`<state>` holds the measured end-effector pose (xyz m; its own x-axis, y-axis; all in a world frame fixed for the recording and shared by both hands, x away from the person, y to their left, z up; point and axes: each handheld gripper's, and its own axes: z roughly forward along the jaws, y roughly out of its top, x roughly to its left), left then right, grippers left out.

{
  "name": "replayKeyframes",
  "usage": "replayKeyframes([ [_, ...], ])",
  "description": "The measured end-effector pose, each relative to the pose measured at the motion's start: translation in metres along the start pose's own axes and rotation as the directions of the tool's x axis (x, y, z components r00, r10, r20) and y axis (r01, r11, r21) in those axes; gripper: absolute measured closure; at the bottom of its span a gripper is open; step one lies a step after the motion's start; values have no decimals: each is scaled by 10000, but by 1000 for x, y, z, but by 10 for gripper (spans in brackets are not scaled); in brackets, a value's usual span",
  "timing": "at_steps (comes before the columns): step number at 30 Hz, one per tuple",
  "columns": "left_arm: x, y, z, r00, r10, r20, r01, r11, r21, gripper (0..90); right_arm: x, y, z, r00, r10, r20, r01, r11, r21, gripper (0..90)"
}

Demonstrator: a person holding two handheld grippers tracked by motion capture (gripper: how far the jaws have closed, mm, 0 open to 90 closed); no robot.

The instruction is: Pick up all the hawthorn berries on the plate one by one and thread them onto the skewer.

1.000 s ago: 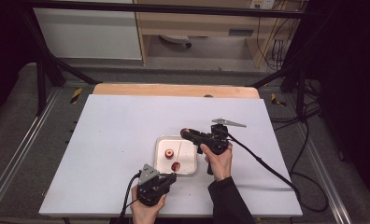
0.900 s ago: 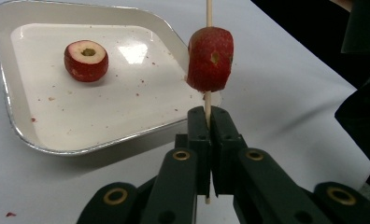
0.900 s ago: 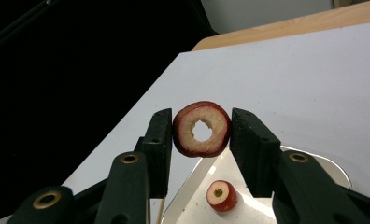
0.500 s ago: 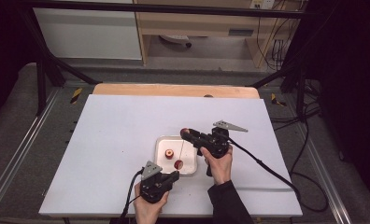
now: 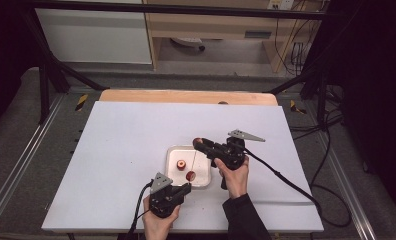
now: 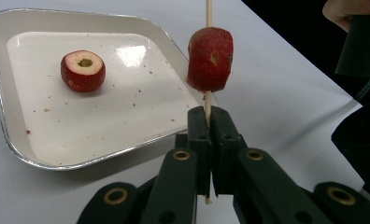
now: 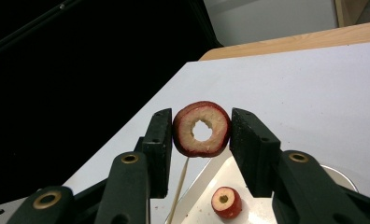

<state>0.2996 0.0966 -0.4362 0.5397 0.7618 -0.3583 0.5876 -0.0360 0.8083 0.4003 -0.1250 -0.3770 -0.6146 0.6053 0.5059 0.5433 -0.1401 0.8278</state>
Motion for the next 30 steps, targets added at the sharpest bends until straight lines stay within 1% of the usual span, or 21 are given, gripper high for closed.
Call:
replayKeyframes([
  [4, 0, 0, 1, 10000, 10, -6, -10, 10000, 47, 879, 0, 0, 0, 10000, 23, -27, -23, 10000, 13, 606],
  [15, 0, 0, -1, 10000, 80, 46, -80, 9999, -83, 879, -1, 0, 1, 10000, -38, 78, 37, 10000, 75, 606],
  [24, 0, -1, 2, 10000, 89, 0, -89, 9999, 116, 879, -1, -1, 1, 10000, 73, -42, -72, 9999, 90, 606],
  [30, 0, -1, 1, 10000, 57, 36, -57, 10000, 20, 879, 0, 0, 0, 10000, 48, -50, -47, 10000, 80, 606],
])
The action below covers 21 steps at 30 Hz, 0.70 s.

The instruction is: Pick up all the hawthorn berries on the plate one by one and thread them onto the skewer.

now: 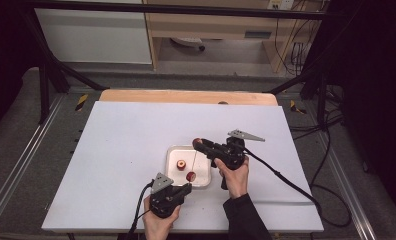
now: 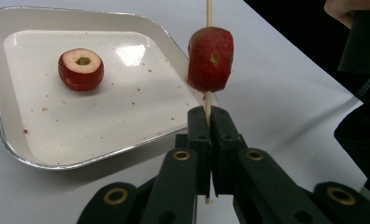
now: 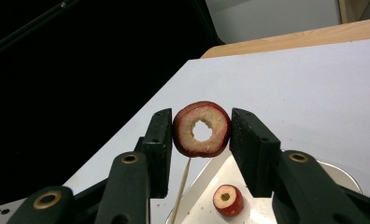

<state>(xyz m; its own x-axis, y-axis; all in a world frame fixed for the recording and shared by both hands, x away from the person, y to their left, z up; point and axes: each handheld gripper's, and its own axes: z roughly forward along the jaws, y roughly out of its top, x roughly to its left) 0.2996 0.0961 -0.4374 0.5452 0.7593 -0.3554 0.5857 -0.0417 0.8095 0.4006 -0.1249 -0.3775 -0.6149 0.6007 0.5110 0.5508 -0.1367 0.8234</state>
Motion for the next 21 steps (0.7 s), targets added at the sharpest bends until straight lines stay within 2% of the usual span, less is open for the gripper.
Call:
replayKeyframes([
  [17, 1, 0, -1, 10000, -59, 19, 60, 10000, -41, 880, 0, 0, 0, 10000, 37, -26, -37, 10000, -5, 607],
  [21, 0, -1, -1, 10000, -3, 57, 4, 10000, -79, 879, 1, 0, 0, 9997, 201, -116, -202, 9998, -61, 607],
])
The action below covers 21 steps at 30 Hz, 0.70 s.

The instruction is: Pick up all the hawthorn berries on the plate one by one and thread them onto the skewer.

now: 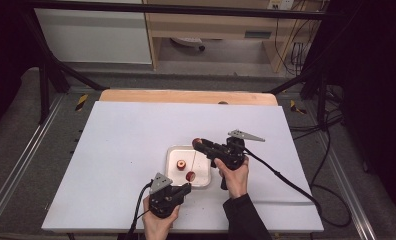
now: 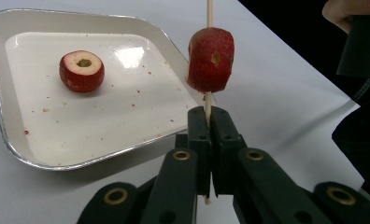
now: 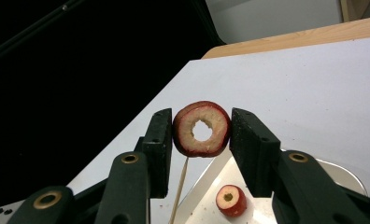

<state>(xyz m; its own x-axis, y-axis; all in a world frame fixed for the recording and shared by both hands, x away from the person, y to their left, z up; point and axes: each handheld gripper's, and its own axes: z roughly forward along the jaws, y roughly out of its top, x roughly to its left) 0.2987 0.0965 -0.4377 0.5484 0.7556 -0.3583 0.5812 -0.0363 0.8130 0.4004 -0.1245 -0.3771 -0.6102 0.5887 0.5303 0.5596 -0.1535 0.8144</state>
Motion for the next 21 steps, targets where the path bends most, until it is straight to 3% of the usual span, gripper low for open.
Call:
replayKeyframes([
  [8, -3, -2, 5, 9998, -104, 184, 102, 9999, 72, 879, 1, 1, 0, 9993, 372, -73, -373, 9991, -212, 607],
  [15, -2, 0, 4, 9995, -266, 192, 271, 9993, -245, 879, 3, 2, -1, 9955, 902, -283, -910, 9954, -287, 607],
  [21, -2, 2, 4, 9992, -300, 278, 309, 9990, -322, 879, 4, 2, -1, 9942, 1023, -340, -1034, 9941, -318, 607],
])
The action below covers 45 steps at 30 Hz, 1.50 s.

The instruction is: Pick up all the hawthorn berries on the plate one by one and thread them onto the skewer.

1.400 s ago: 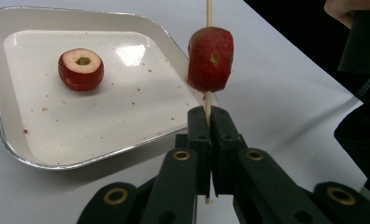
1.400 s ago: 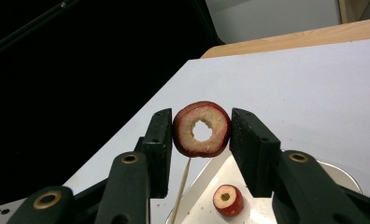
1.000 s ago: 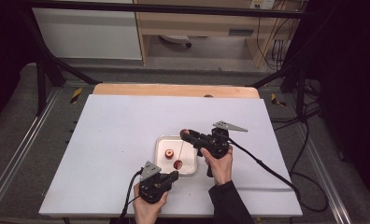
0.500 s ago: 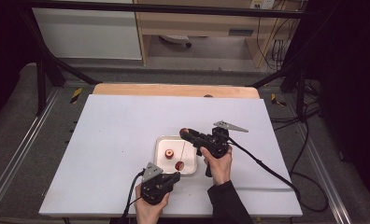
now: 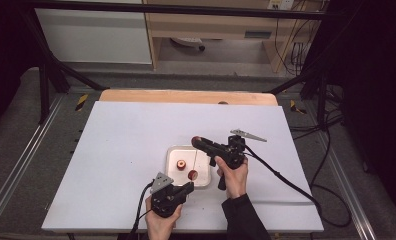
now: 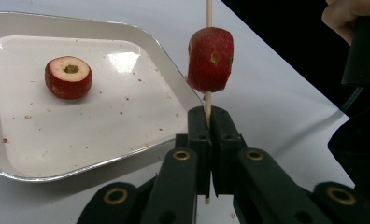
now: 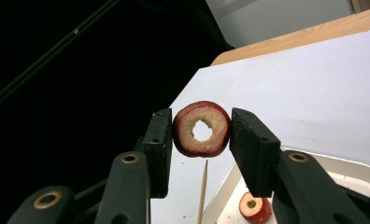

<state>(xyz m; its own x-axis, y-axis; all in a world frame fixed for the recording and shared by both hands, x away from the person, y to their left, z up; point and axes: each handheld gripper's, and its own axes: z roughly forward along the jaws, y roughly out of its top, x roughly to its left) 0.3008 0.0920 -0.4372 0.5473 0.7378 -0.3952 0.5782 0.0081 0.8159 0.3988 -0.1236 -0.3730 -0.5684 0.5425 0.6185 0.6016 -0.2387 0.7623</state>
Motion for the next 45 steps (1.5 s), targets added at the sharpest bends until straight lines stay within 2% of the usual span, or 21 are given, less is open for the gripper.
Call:
replayKeyframes([
  [17, 2, 0, -1, 10000, -85, 2, 85, 10000, -4, 879, -1, -1, 1, 9999, -139, -8, 139, 9999, 38, 607],
  [21, 1, 0, -1, 9993, -330, 154, 332, 9994, -65, 879, -1, -3, 2, 9998, -190, -23, 190, 9998, 57, 607],
  [24, 1, 1, -1, 9958, -825, 405, 832, 9964, -158, 879, 0, -6, 3, 9992, -397, -11, 397, 9992, -62, 607],
  [28, 0, 0, 1, 9939, -1069, 277, 1076, 9939, -248, 880, 2, -12, 4, 9974, -717, -22, 715, 9962, -502, 607],
  [33, 1, 0, 1, 9861, -1598, 458, 1611, 9866, -265, 880, 4, -20, 5, 9919, -1267, 97, 1270, 9884, -829, 608],
  [35, 0, -1, 2, 9879, -1532, 251, 1540, 9876, -308, 881, 4, -23, 5, 9918, -1275, 134, 1282, 9877, -900, 608],
  [37, -1, -1, 4, 9919, -1258, 148, 1261, 9918, -227, 881, 4, -24, 5, 9935, -1130, 110, 1135, 9900, -837, 609],
  [40, -3, -3, 6, 9966, -763, -310, 753, 9966, -326, 881, 4, -23, 4, 9975, -709, -44, 706, 9965, -444, 609],
  [43, -3, -3, 6, 9974, -565, -458, 548, 9978, -371, 880, 4, -22, 2, 9980, -619, -129, 615, 9977, -283, 609],
  [45, -2, 0, 5, 9974, -496, -532, 474, 9980, -418, 881, 4, -23, 2, 9981, -561, -238, 562, 9984, 7, 610],
])
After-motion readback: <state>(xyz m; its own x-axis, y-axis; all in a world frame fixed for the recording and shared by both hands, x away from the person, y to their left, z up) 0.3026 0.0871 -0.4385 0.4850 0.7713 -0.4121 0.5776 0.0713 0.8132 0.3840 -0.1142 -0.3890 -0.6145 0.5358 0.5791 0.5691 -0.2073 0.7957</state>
